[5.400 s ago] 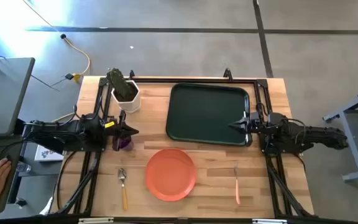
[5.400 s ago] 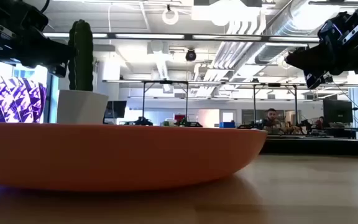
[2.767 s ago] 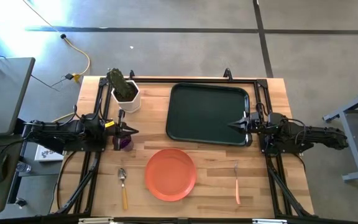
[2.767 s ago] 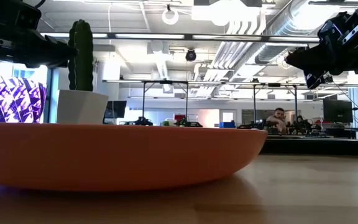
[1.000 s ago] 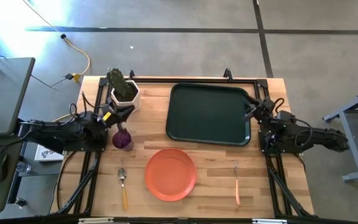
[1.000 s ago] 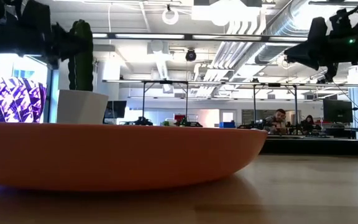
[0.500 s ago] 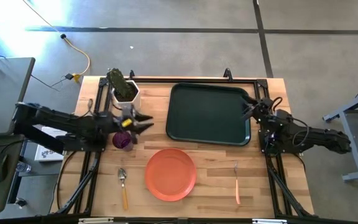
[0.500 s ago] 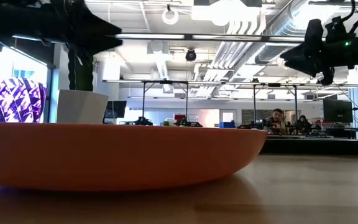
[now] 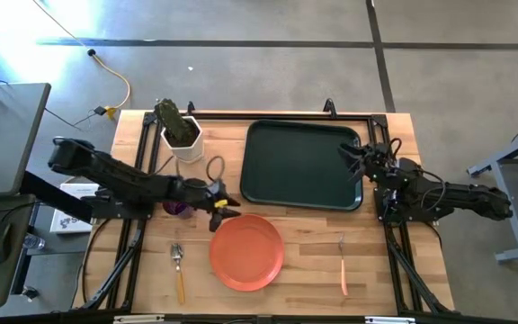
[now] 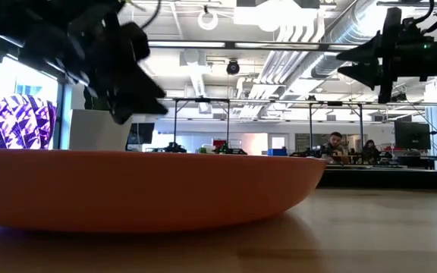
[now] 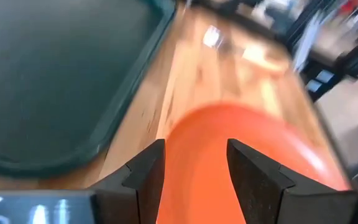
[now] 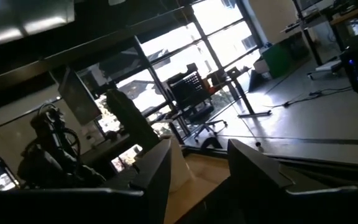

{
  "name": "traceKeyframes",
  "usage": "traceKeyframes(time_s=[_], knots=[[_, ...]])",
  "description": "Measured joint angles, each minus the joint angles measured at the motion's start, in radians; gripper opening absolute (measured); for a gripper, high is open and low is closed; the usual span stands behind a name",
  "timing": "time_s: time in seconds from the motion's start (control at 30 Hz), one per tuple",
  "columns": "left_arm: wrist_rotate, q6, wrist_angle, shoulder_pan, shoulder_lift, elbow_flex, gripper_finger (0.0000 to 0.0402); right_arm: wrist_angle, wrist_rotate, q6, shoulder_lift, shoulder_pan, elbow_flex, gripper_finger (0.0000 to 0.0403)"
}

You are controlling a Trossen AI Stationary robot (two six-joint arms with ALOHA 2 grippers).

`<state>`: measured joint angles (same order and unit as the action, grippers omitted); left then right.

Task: Pick and place plate/cup/fork/spoon on tray
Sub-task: Put the orange plate on the top left of the black tray

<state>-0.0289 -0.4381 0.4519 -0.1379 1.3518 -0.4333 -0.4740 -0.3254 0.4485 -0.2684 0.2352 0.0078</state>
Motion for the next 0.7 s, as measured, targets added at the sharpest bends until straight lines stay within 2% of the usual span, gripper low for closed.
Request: traceKeyframes(time_s=[0.27,0.33,0.53,0.7], knots=[[-0.024,0.028,-0.067,0.008,0.154,-0.027,0.0164,-0.019,0.048,0.071,-0.001,-0.020,0.000,0.0149],[-0.020,0.033,-0.063,0.008,0.174,-0.028,0.0164,-0.026,0.032,0.071,-0.001,-0.044,0.000,0.0149],[0.076,0.066,-0.064,0.008,0.198,-0.028,0.0163,-0.033,-0.060,0.068,-0.001,-0.112,0.001,0.0149],[0.104,0.076,-0.064,0.008,0.215,-0.028,0.0143,-0.051,-0.102,0.027,-0.002,-0.151,0.005,0.0149]])
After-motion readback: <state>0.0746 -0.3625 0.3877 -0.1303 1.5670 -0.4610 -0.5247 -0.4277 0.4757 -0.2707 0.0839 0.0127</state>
